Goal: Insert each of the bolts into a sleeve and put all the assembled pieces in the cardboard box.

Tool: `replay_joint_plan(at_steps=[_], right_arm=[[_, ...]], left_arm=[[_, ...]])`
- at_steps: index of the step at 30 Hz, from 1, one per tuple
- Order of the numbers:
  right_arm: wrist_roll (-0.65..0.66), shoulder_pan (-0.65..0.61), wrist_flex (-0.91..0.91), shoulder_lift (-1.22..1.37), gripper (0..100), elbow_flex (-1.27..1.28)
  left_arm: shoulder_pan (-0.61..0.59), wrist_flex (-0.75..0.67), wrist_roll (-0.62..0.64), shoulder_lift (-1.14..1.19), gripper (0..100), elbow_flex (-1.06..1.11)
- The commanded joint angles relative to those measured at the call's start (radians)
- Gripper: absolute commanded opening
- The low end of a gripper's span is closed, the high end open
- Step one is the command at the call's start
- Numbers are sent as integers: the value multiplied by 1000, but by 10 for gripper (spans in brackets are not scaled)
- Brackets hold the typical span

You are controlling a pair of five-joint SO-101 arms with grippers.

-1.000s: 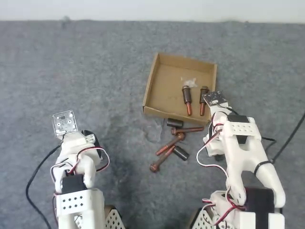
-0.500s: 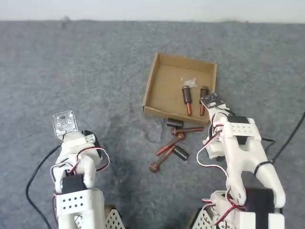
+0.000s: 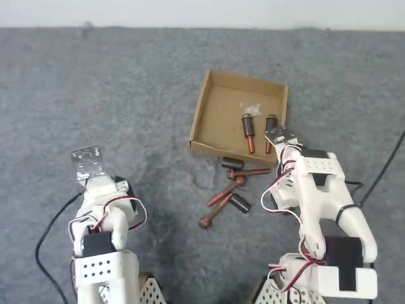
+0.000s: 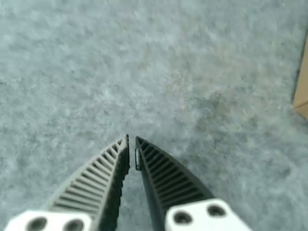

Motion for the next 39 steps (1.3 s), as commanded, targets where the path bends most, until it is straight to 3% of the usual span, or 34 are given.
replay_joint_plan(at_steps=[1,15,24,30,39], right_arm=[[9,-7,16,-1,9,-21],[6,1,16,-4,8,-21],[5,24,10,-30,8,-18],[5,27,7,-30,8,-18],[6,111,-31,-35,8,-26]], left_arm=[[48,35,3,-12,17,-36],[110,121,46,5,16,-127],[235,94,74,480,16,-374],[434,140,60,755,16,-501],[872,176,66,868,20,-544]])
